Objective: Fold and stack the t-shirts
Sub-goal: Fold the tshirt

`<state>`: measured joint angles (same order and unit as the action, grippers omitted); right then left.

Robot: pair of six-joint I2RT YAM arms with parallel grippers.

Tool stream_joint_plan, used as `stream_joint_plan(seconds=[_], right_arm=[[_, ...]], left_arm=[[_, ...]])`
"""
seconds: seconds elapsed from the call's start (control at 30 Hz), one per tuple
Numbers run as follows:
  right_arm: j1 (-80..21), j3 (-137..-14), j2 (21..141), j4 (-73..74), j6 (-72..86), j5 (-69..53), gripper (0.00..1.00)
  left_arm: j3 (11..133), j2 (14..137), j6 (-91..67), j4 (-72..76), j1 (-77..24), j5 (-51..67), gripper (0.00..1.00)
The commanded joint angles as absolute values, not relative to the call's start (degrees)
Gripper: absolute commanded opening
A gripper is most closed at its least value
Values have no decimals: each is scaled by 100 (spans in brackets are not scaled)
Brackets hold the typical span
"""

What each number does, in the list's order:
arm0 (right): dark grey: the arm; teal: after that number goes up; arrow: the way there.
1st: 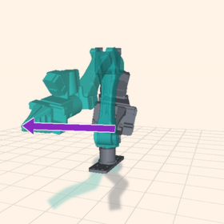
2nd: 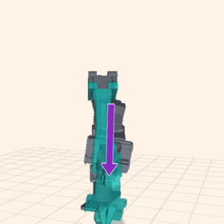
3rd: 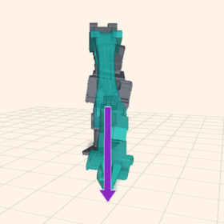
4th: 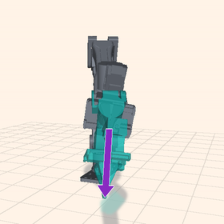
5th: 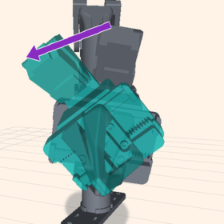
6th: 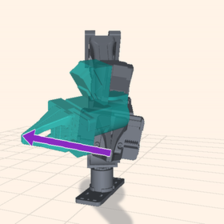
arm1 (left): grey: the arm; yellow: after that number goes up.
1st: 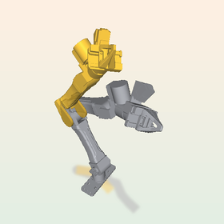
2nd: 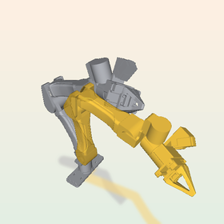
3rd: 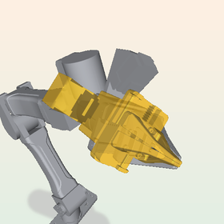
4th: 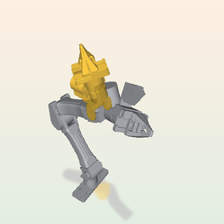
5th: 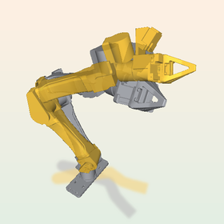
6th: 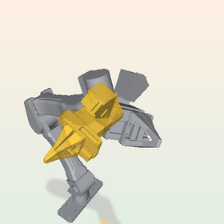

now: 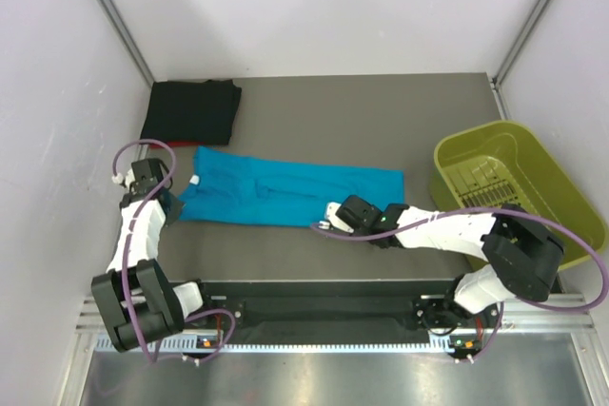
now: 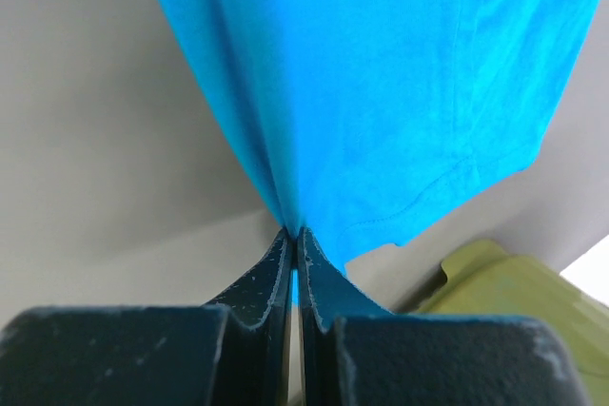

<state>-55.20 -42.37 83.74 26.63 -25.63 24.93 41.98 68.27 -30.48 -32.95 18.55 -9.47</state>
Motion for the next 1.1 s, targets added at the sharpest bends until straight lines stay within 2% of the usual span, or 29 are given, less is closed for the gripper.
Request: stream_joint_plan(seconds=[0.0,0.2,0.23,0.3,0.33,0.37,0.43,0.47,0.57,0.63,0.67,0.7,0.73,0.83,0.9,0.93,1.03,1.07], right_arm=[[-5818,-4395,8314,2821,-2400,2584,0],[-5845,-4087,8174,2646,-2452,2654,2],[-5853,-4052,8165,2602,-2461,2654,4],[-5845,-4060,8209,2610,-2444,2751,11],[-5853,-4165,8218,2663,-2417,2760,13],[-5854,-4227,8244,2837,-2321,2795,16],[-5871,-4454,8192,3101,-2172,2813,22],[-5871,-4543,8148,3416,-2006,2717,28],[-6073,-4754,7674,3743,-2030,2629,36],[-6143,-4956,7254,3999,-2118,2488,55],[-6117,-5061,7190,4095,-2101,2540,60],[-6108,-5176,7146,4235,-2127,2610,61],[-6021,-5368,7146,4219,-2144,2697,60],[-5618,-5912,7399,4140,-1961,2725,57],[-5354,-6361,7715,4262,-1286,2611,57],[-5083,-6972,8187,4637,-544,2636,57],[-4372,-8021,9113,5604,1327,2619,49],[-4246,-8007,9175,5546,1553,2149,44]], left_arm=[[4184,6487,-3392,-3866,1969,-1915,0],[4350,6706,-3814,-4227,1977,-2425,0],[4429,6802,-3849,-4315,1986,-2443,3],[4535,6873,-3937,-4438,1978,-2575,12],[4657,6890,-3929,-4482,1986,-2619,23],[4763,6891,-3937,-4526,1978,-2663,30],[5113,6856,-3850,-4561,1986,-2725,39],[5254,6847,-3832,-4579,1978,-2733,45],[5808,6890,-3727,-4475,1986,-2567,50],[6011,6969,-3525,-4194,1978,-1808,52],[6029,7013,-3490,-4062,1969,-1454,53],[6038,7066,-3402,-3713,1969,-1059,53],[6012,7223,-3323,-3552,1960,-89,53],[6108,7644,-3112,-3086,1847,1078,54],[6213,7839,-2893,-2971,1662,1265,54],[6388,7996,-2787,-2971,1400,1257,53],[6687,8304,-2505,-2988,811,1265,53],[6749,8375,-2496,-3023,739,1396,53]])
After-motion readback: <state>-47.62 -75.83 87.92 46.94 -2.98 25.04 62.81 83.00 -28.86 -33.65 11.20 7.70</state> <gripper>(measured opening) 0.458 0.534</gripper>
